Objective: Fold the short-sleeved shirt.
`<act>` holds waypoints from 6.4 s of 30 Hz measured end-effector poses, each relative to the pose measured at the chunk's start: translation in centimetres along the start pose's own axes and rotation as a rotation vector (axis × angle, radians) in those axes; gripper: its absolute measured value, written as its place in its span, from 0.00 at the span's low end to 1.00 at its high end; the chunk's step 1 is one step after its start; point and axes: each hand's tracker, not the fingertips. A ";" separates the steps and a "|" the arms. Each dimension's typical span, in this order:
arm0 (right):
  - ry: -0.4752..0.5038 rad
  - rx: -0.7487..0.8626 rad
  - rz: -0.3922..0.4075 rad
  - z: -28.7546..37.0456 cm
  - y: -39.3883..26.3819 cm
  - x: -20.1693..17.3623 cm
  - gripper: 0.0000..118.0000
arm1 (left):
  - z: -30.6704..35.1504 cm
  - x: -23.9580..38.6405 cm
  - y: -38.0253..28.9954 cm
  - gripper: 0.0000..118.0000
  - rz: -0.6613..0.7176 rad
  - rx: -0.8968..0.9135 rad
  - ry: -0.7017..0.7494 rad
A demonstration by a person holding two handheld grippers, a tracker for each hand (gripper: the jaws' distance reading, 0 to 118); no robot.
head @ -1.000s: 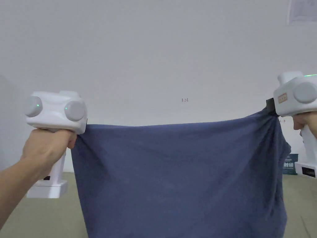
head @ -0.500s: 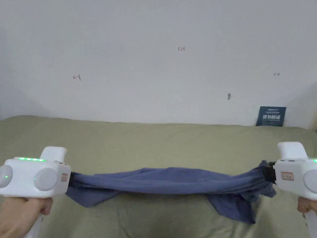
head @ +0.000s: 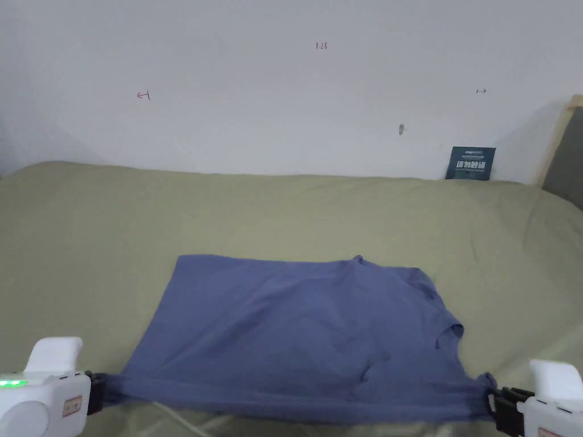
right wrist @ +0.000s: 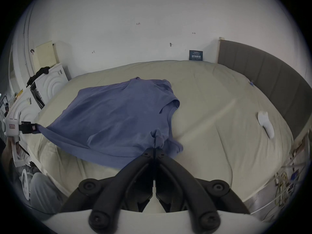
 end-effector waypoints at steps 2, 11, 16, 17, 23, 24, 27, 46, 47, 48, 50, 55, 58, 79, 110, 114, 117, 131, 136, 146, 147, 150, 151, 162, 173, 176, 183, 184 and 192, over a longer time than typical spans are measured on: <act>0.006 -0.012 -0.007 1.4 -1.8 0.5 0.02 | 1.4 -0.6 -1.7 0.00 0.007 -0.013 -0.016; 0.010 -0.050 -0.007 3.6 -5.9 0.8 0.02 | 4.7 -1.3 -5.7 0.00 0.039 -0.032 -0.042; 0.009 -0.081 -0.021 2.5 -6.0 0.7 0.14 | 3.1 -1.4 -6.1 0.01 0.040 -0.064 -0.037; -0.001 -0.090 -0.027 2.2 -5.9 0.7 0.34 | 2.8 -1.5 -6.3 0.08 0.039 -0.071 -0.043; -0.042 -0.091 -0.018 3.8 -4.7 -0.3 0.96 | 3.7 -1.3 -6.9 1.00 0.091 0.000 -0.029; -0.043 -0.089 -0.010 4.3 -4.4 -0.7 0.96 | 4.1 -1.1 -6.8 1.00 0.087 -0.008 -0.021; -0.052 -0.070 -0.001 2.9 -5.7 0.0 0.93 | 5.7 -0.5 -6.4 0.89 0.074 0.049 -0.011; -0.084 -0.004 0.020 5.0 -6.3 -0.8 0.02 | 3.2 -2.8 -8.2 0.65 0.078 -0.006 -0.007; -0.085 -0.006 0.020 5.0 -6.5 -1.0 0.02 | 2.9 -2.8 -8.2 0.96 0.079 -0.033 -0.008; -0.087 -0.010 0.021 4.9 -6.7 -1.2 0.02 | 1.9 -2.7 -8.4 1.00 0.070 -0.094 -0.019; -0.082 -0.030 0.013 4.5 -6.7 -0.6 0.02 | 1.2 -2.5 -8.6 1.00 0.064 -0.100 -0.021; -0.078 -0.065 -0.001 3.5 -7.3 -0.1 0.02 | -2.7 -2.1 -9.0 0.66 0.016 -0.193 -0.012; -0.077 -0.076 -0.006 2.7 -7.6 0.8 0.02 | -3.1 -2.2 -8.6 0.46 0.033 -0.203 -0.016; -0.013 -0.150 -0.025 1.4 -9.4 2.2 0.06 | 0.6 0.1 -7.1 0.03 -0.009 -0.199 -0.052; -0.076 -0.172 0.029 -15.7 8.9 1.3 0.19 | -13.2 1.8 9.3 0.03 0.042 -0.207 -0.104; -0.075 -0.156 -0.017 -13.9 8.3 1.6 0.95 | -12.4 1.6 8.3 1.00 0.010 -0.210 -0.102; -0.067 -0.100 -0.053 -10.6 7.6 2.1 0.96 | -10.4 1.0 7.0 1.00 0.025 -0.168 -0.072; -0.074 -0.118 -0.037 -5.1 2.0 1.2 0.03 | -6.9 0.8 2.8 0.04 0.118 -0.119 -0.077; -0.061 -0.136 -0.049 -5.8 1.9 2.1 0.03 | -9.7 2.1 3.4 1.00 0.086 -0.176 -0.066; -0.061 -0.160 -0.043 -7.9 1.6 3.1 0.11 | -11.6 2.9 2.7 0.06 0.091 -0.230 -0.072; -0.058 -0.161 -0.046 -8.0 1.6 3.2 0.35 | -11.4 2.6 2.7 0.06 0.109 -0.227 -0.087; -0.045 -0.221 -0.067 -9.3 1.6 3.3 1.00 | -11.4 3.0 2.8 0.06 0.090 -0.229 -0.076; -0.039 -0.227 -0.064 -9.8 1.5 3.4 1.00 | -11.2 2.7 3.0 0.06 0.086 -0.232 -0.076; -0.014 -0.244 -0.023 -10.4 2.1 1.9 0.10 | -10.7 3.1 3.5 0.06 0.026 -0.234 -0.030; 0.031 -0.201 0.000 -4.1 1.5 1.9 0.10 | -4.9 0.8 1.9 0.06 0.016 -0.218 -0.020; 0.048 -0.213 0.000 -2.0 -0.4 1.7 0.10 | -2.7 -0.3 -0.4 0.06 0.022 -0.226 -0.024; 0.057 -0.244 0.004 1.4 -4.8 0.9 0.11 | 1.7 -1.7 -5.9 0.06 0.045 -0.237 -0.031; 0.058 -0.253 -0.006 1.4 -5.1 1.0 0.11 | 1.8 -1.9 -6.2 0.06 0.047 -0.240 -0.035; 0.051 -0.235 -0.072 1.8 -4.8 1.3 0.93 | 1.6 -2.7 -6.0 1.00 0.077 -0.204 -0.046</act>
